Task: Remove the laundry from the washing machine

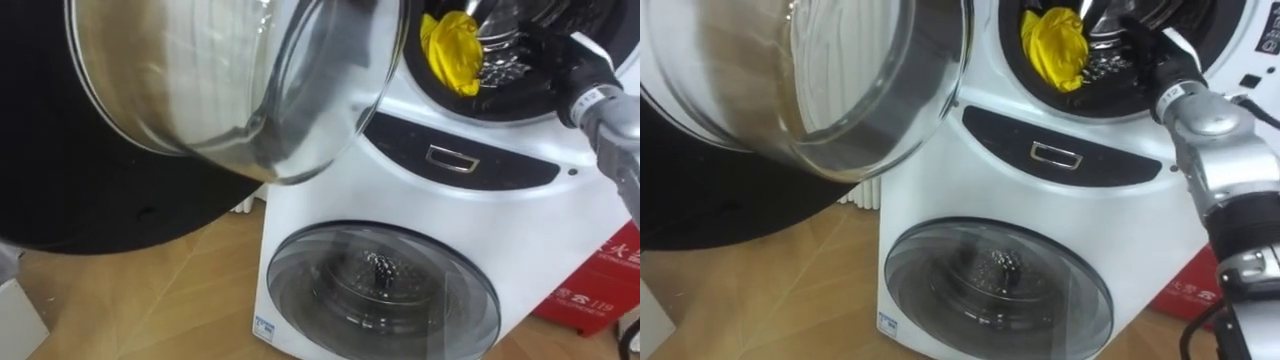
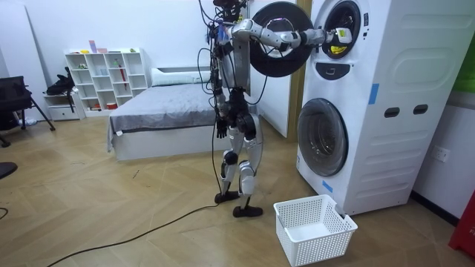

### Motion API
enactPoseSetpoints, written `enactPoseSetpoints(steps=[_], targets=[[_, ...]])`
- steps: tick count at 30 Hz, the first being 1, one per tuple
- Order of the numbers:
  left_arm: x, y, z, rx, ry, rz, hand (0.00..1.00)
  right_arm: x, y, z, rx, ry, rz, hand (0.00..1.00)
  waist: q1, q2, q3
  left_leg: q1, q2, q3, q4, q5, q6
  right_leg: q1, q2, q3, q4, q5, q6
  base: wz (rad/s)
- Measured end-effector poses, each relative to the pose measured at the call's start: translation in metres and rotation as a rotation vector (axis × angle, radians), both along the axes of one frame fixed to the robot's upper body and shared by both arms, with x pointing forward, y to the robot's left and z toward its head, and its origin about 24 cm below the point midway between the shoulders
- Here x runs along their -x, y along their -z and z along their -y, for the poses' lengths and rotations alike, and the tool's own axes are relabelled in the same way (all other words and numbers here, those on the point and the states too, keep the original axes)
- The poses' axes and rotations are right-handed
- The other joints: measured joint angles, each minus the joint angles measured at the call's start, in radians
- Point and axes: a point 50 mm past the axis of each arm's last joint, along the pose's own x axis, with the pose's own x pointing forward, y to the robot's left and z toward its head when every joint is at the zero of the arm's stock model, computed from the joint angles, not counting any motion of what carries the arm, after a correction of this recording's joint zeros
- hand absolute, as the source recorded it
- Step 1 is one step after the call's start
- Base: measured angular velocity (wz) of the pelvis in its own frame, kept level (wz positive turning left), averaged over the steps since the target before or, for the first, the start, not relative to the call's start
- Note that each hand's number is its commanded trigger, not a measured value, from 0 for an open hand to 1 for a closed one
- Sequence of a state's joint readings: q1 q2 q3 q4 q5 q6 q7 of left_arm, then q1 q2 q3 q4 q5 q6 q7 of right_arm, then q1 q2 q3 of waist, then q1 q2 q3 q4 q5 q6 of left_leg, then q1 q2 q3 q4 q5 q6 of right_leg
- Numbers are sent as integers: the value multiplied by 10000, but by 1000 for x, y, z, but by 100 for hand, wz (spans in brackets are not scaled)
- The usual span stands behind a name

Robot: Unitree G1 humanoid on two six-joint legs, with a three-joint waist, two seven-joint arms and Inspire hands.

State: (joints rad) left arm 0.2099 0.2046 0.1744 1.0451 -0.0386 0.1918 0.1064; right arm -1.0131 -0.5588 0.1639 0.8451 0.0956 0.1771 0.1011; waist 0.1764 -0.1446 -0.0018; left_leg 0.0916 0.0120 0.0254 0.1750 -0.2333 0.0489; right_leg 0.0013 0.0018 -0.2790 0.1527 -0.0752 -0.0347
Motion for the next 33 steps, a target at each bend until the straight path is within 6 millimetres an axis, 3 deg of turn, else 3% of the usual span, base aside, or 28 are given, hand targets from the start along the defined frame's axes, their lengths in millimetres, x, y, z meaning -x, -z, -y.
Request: enactPoseSetpoints(steps=[4,6,12,15,17,26,33], targets=[[1,0,-2,-242,-33,-75,0,-5,-14,-11,1138,-171,192,0,223,-41,-28,-16,14,-101,-12,7,-10,15,0,-103,-2,0,0,7],[1,0,-2,-313,-76,-107,0,-5,-13,-13,1285,-189,149,0,309,-82,-50,-4,19,-147,-6,10,-9,62,-10,-165,-3,0,1,11],[7,1,-4,-387,-140,-439,0,-7,-10,-26,1612,-341,199,0,789,-193,-16,85,22,-215,16,14,-3,193,-20,-228,-22,-2,2,4],[9,1,-4,-393,-138,-535,0,-8,-10,-29,1654,-161,337,0,774,-257,54,60,20,-251,15,14,-3,180,-26,-227,-26,-2,2,1],[8,1,-4,-408,-102,-525,0,-8,-12,-30,1669,-195,439,0,774,-255,58,54,25,-249,14,13,-4,177,-29,-226,-25,-3,3,0],[-1,0,-5,-432,-93,-213,0,-7,-19,-38,1628,-370,767,0,754,-268,47,-96,26,-184,1,18,-25,7,3,-214,-18,-3,2,-2],[1,1,-3,-346,-145,-419,0,-9,-21,-33,1259,-455,512,0,500,-325,-1,-101,29,-251,49,19,-24,43,-2,-237,-21,-3,2,3]])
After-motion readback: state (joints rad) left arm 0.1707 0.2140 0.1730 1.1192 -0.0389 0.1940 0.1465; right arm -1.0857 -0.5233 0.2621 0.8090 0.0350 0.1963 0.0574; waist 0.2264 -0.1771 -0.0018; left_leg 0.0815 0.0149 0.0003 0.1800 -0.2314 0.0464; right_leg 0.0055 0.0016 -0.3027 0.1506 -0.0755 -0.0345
